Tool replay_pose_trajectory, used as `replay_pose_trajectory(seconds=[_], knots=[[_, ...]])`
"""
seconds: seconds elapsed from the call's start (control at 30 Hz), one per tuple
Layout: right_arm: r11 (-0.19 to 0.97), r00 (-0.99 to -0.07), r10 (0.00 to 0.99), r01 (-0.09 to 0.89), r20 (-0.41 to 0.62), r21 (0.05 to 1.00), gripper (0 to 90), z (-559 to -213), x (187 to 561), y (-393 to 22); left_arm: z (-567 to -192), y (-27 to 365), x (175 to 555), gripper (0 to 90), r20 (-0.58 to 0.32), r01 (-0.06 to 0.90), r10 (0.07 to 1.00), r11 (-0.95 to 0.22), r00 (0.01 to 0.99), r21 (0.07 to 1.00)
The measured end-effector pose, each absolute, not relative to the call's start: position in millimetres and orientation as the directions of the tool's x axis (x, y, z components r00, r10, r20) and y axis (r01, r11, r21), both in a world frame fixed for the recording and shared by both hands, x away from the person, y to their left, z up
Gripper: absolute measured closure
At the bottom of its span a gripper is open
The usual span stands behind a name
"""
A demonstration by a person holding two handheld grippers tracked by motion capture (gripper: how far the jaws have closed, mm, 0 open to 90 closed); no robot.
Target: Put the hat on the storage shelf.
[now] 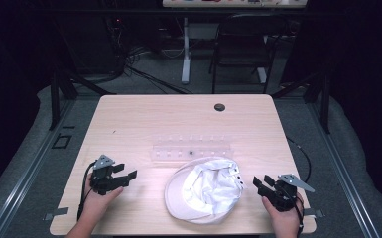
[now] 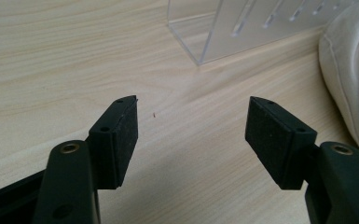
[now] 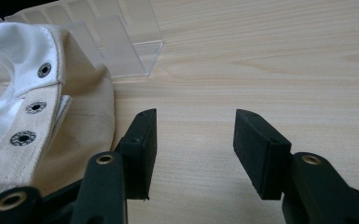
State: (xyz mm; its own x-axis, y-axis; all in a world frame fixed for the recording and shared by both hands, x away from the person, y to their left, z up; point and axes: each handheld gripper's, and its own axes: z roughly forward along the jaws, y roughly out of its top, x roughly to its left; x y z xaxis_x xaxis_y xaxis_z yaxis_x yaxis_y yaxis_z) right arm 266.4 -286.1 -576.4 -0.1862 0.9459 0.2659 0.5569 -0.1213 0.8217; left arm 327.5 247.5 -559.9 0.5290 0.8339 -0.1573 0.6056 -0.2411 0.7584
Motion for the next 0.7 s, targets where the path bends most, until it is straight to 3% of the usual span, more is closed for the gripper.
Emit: replay_pose_trajectory(seconds=[0.37, 0.7], knots=[[-0.101, -0.209, 0.932, 0.632, 0.296, 0.768, 46.1, -570, 274, -285, -562, 235, 324, 36.3, -0.091, 0.573, 0.829, -0.298, 0.552, 0.763], [0.083, -0.320, 0.919, 0.729, 0.232, 0.679, 39.1, -546, 291, -272, -563, 228, 322, 36.4, -0.071, 0.561, 0.816, -0.328, 0.574, 0.760]])
